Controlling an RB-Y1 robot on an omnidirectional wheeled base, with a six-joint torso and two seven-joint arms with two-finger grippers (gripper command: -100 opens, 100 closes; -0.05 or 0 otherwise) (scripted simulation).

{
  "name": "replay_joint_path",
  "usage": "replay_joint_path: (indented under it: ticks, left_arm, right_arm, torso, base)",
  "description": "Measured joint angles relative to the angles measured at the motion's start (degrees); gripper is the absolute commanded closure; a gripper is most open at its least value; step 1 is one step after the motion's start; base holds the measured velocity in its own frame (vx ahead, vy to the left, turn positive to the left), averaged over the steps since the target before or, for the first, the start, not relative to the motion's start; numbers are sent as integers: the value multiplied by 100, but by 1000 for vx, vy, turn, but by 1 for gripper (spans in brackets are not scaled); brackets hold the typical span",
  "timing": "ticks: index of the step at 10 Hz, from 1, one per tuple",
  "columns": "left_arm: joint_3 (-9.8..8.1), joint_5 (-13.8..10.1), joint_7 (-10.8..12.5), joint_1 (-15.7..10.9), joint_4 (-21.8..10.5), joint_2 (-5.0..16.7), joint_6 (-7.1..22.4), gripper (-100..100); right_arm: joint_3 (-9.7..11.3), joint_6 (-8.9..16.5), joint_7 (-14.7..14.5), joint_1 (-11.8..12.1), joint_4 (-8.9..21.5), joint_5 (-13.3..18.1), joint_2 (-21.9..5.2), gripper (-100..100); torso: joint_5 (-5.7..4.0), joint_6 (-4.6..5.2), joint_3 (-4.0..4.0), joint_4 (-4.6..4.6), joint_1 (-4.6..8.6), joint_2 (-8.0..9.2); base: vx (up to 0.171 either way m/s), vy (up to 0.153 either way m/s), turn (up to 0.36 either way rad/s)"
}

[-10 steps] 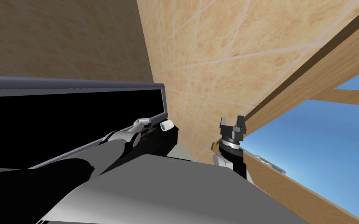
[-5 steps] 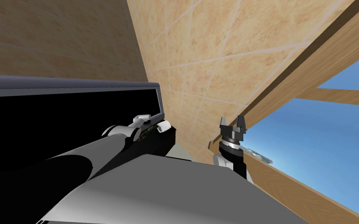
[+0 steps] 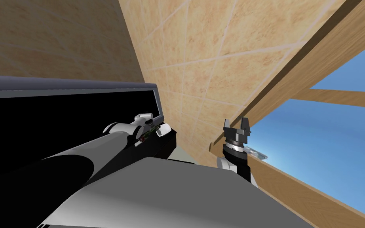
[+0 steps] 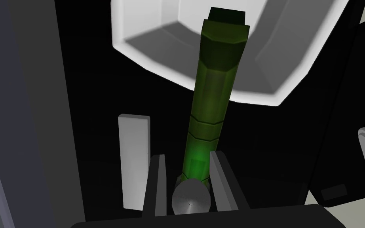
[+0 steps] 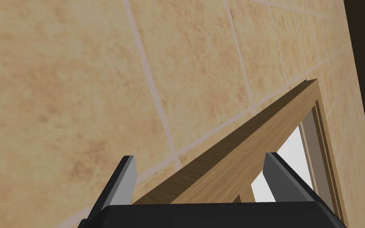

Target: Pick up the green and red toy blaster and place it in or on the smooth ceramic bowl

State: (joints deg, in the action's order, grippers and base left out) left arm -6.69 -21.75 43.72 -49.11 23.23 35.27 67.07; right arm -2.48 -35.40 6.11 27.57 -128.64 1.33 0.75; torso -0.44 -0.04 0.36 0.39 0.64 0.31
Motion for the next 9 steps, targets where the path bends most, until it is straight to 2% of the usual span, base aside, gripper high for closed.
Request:
replay_joint_path:
  ticks: [1, 2, 3, 5, 6, 7, 9]
  left_arm:
    - [40, -14, 53, -237, -260, 72, 42, 100]
    - [54, -28, 112, -305, -282, 93, 99, 100]
    - [71, -35, 128, -447, -470, 130, 102, 100]
    - [68, -49, 209, -357, -243, 141, 243, 100]
    - [86, -53, 250, -496, -394, 193, 295, 100]
    - [95, -60, 346, -541, -339, 218, 404, 100]
    - [86, -82, 436, -780, -530, 318, 526, 100]
  right_arm:
    - [0, 0, 0, 0, 0, 0, 0, 0]
    - [0, 0, 0, 0, 0, 0, 0, 0]
    - [0, 0, 0, 0, 0, 0, 0, 0]
    - [0, 0, 0, 0, 0, 0, 0, 0]
    - [0, 0, 0, 0, 0, 0, 0, 0]
    - [0, 0, 0, 0, 0, 0, 0, 0]
    - [0, 0, 0, 1, 0, 0, 0, 0]
  torso:
    - [-3, 6, -1, 3, 6, -5]
    - [-1, -4, -1, -1, 2, -1]
    - [-2, -6, 4, 2, 1, 5]
    - [-3, -14, 13, 5, -7, 22]
    - [-8, -2, 15, 11, 1, 19]
    - [-9, -1, 11, 10, 10, 12]
    - [-11, -4, 9, 11, 12, 6]
  base:
    - [42, -19, -86]
    - [26, -20, -64]
    - [13, -13, -33]
    - [6, -6, -62]
    - [36, -20, -139]
    - [46, -21, -102]
    - [57, -18, -108]
